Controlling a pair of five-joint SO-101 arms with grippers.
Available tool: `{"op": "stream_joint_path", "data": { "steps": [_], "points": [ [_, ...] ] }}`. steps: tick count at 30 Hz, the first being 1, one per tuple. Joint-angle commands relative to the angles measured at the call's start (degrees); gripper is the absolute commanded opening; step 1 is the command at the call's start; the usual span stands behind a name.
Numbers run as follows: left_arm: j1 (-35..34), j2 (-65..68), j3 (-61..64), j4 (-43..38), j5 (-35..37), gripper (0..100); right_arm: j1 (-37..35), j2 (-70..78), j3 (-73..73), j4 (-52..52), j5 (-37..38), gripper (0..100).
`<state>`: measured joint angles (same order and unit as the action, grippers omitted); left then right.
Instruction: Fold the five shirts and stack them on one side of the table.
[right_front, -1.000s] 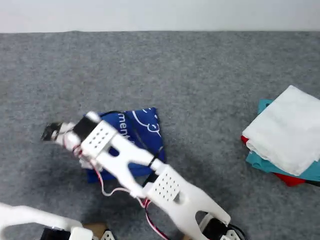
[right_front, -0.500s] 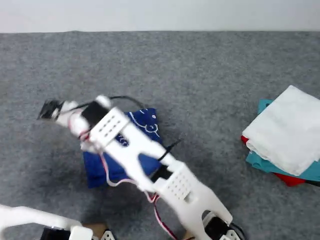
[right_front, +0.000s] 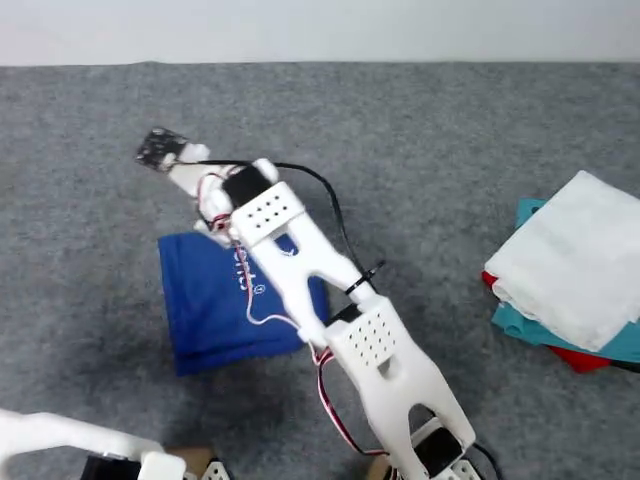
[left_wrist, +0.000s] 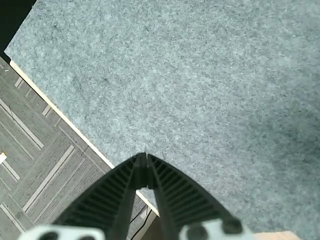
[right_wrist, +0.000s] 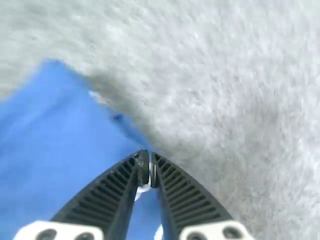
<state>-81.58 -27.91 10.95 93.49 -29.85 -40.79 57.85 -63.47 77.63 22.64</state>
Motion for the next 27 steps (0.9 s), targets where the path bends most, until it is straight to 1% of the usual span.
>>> {"op": "stream_joint_path", "data": {
  "steps": [1, 5, 10, 17, 20, 22, 24, 27],
  "points": [
    [0.09, -1.58, -0.04, -0.79, -0.26, 1, 3.74, 1.98, -0.35, -1.98, 0.18, 1.1],
    [0.09, -1.58, 0.31, -0.79, -0.26, 1, 4.62, 2.42, -0.44, -1.71, 0.18, 1.0],
    [0.09, -1.58, 0.57, -0.88, -0.26, 1, 4.18, -2.95, -0.44, 0.04, 0.09, 1.0],
    [0.18, -1.58, 0.57, -0.88, -0.26, 1, -5.41, -5.76, -0.35, -0.31, 0.44, 1.0],
    [0.18, -1.58, 0.57, -0.88, -0.26, 1, -8.40, -4.26, 0.00, -3.21, 0.44, 1.0],
    [0.09, -1.58, 0.57, -0.88, -0.26, 1, -8.75, -1.63, -0.35, -6.29, 0.53, 1.0],
    [0.09, -1.58, 0.57, -0.79, -0.26, 1, -7.60, 1.45, -0.35, -10.07, 0.70, 1.0],
    [0.00, -1.58, 0.57, -0.62, -0.26, 1, -4.97, 5.05, -0.53, -15.25, 3.69, 1.0]
  ]
}}
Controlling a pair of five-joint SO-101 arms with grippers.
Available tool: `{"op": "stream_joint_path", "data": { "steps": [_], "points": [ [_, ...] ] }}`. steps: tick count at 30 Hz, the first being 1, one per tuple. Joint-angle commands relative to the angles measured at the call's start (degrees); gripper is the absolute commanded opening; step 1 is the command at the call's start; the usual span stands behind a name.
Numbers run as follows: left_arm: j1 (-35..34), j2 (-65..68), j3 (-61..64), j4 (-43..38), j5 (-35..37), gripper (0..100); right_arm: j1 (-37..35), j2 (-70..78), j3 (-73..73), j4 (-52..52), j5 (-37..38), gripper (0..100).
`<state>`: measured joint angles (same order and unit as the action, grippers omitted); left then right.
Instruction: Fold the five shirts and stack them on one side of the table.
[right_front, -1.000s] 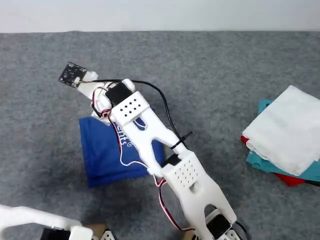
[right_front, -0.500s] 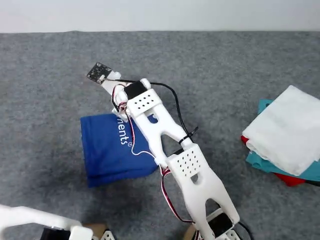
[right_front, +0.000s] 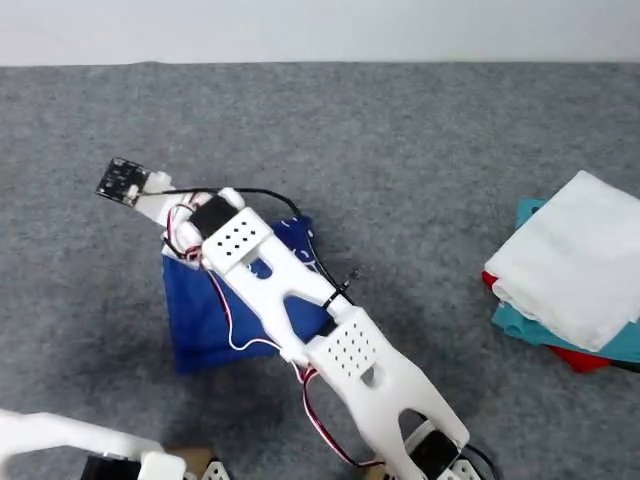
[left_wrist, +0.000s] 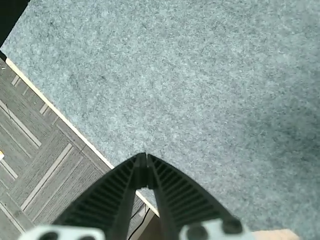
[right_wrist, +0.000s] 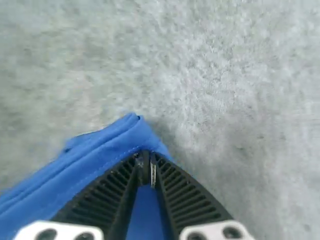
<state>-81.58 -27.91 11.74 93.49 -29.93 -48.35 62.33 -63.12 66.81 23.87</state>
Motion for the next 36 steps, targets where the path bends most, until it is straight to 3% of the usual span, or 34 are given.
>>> {"op": "stream_joint_path", "data": {
  "steps": [1, 5, 12, 19, 24, 29, 33, 36],
  "points": [
    [0.09, -1.58, -0.22, -0.35, -0.18, 1, 3.12, 0.75, -1.93, -4.79, 2.73, 1.0],
    [0.09, -1.58, -0.22, -0.09, -0.18, 1, 3.21, 0.66, -8.26, -1.98, 1.85, 1.0],
    [0.09, -1.58, -0.22, -0.35, -0.35, 1, -0.22, 1.10, -24.70, 14.73, 1.76, 1.0],
    [0.18, -1.58, -0.22, -0.18, -0.35, 1, 0.66, 0.75, -29.01, 27.82, 1.32, 1.0],
    [0.18, -1.58, -0.22, -0.26, -0.44, 1, 1.45, 0.75, -31.30, 36.44, -4.04, 0.9],
    [0.79, -1.58, -0.22, 0.09, -0.44, 1, 3.91, -2.86, -26.46, 36.35, -8.53, 0.9],
    [1.93, -1.67, -0.31, 2.02, -0.44, 1, 4.88, -10.42, -13.27, 36.35, -9.85, 0.9],
    [2.55, -1.67, -0.22, 2.02, -0.35, 1, 5.93, -17.98, -2.29, 36.18, -15.47, 1.1]
  ]
}}
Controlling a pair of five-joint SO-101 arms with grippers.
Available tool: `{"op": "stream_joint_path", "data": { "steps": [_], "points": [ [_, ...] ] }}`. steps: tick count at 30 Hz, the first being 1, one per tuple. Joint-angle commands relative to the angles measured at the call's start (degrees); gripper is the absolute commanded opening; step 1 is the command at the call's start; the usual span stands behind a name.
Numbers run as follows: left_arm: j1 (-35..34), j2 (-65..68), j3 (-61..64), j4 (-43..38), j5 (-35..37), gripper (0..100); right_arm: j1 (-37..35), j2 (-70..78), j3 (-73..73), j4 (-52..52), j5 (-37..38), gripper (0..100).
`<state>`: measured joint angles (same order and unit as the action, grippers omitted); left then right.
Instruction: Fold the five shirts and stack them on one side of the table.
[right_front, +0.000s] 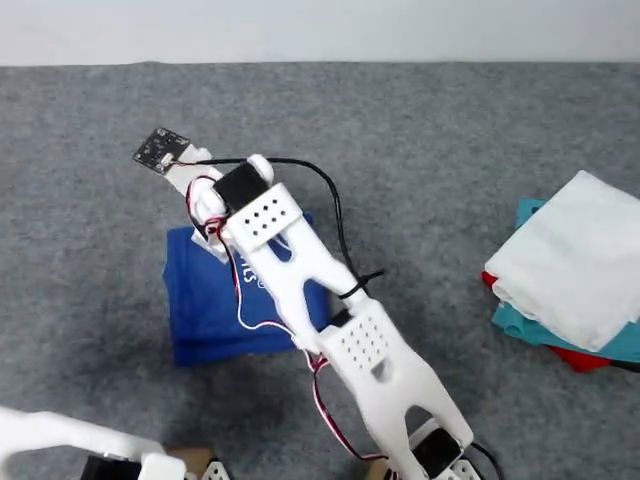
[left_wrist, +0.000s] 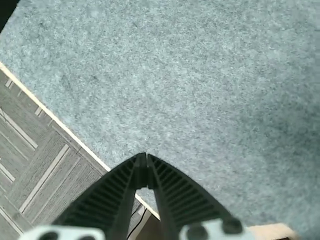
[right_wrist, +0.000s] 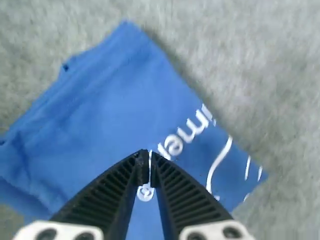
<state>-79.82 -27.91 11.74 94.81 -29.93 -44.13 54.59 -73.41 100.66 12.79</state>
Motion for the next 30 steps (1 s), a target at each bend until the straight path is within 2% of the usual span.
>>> {"op": "stream_joint_path", "data": {
  "steps": [1, 5, 12, 15, 22, 27, 30],
  "points": [
    [0.79, -1.67, -0.22, 0.70, -0.26, 1, 1.98, -12.70, 11.16, 2.33, -6.77, 1.2],
    [0.88, -1.67, -0.22, 0.70, -0.26, 1, 2.95, -19.38, 21.80, 2.24, -16.35, 4.5],
    [0.79, -1.67, -0.13, 0.70, -0.18, 1, 5.14, -16.92, 26.81, 1.63, -25.41, 30.4],
    [0.70, -1.67, 0.04, 0.70, -0.18, 1, 5.14, -13.49, 26.81, -1.36, -28.57, 36.6],
    [0.35, -1.67, 4.09, 0.26, -0.44, 1, 5.14, -6.37, 26.81, -8.40, -29.45, 36.9],
    [0.44, -1.67, 4.00, -0.79, -0.35, 1, 5.05, -1.36, 26.81, -7.87, -29.63, 36.7],
    [0.35, -1.67, 4.00, -1.67, -0.35, 1, 4.79, 0.66, 26.81, -6.64, -29.45, 31.4]
  ]
}}
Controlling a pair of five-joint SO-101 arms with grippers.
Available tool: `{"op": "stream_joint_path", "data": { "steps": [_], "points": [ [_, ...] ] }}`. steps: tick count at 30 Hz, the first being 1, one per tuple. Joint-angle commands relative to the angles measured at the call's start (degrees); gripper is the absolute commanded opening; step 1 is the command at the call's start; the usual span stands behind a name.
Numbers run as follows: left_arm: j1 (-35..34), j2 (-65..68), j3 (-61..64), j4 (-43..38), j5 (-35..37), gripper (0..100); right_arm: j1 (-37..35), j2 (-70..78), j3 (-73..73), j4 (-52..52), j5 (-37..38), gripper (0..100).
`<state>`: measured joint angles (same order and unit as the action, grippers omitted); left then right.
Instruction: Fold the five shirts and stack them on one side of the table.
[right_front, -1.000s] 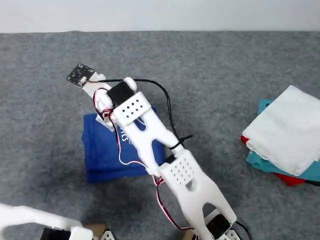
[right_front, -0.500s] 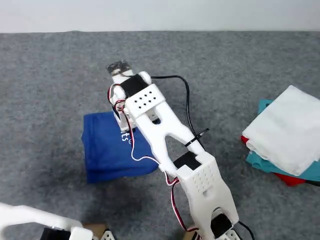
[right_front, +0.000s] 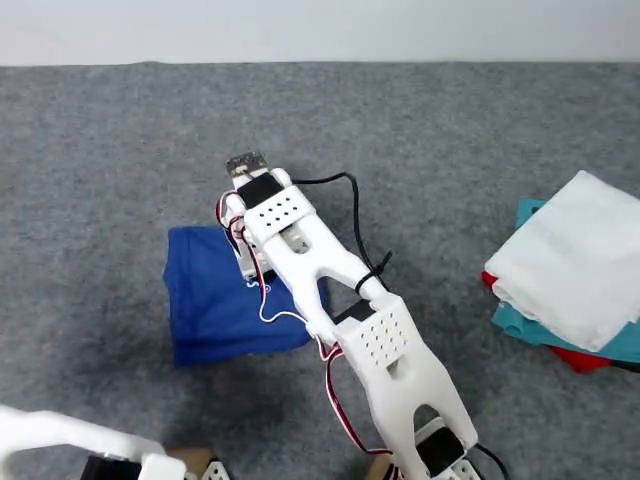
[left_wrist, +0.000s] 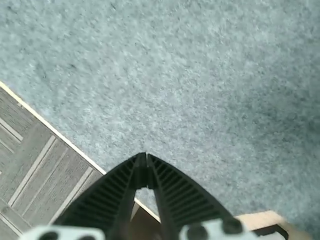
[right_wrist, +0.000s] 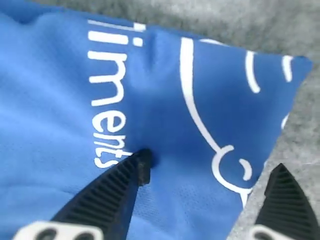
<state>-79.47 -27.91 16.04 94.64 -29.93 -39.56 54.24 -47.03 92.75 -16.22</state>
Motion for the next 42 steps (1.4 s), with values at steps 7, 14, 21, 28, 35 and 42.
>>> {"op": "stream_joint_path", "data": {
  "steps": [7, 14, 21, 28, 35, 42],
  "points": [
    [0.00, -1.67, -0.31, -1.58, -0.44, 1, -1.27, 1.45, 0.44, 4.09, 6.68, 4.3],
    [0.44, -1.67, -0.40, -1.58, -0.44, 1, 0.48, -1.36, -1.23, 10.24, 11.78, 1.0],
    [0.44, -1.67, -0.57, -1.58, -0.53, 1, 8.57, -11.82, -1.05, 10.15, 24.18, 1.0],
    [0.53, -1.67, -0.57, -3.25, -0.53, 1, 18.95, -15.52, -1.41, 7.78, 52.13, 0.9],
    [0.53, -1.67, -0.31, -3.60, -1.93, 1, 20.88, -12.26, -1.41, -9.01, 76.48, 0.9],
    [0.53, -1.67, -0.31, -4.04, -2.11, 1, 18.07, -9.54, -1.41, -14.81, 73.58, 10.4]
  ]
}}
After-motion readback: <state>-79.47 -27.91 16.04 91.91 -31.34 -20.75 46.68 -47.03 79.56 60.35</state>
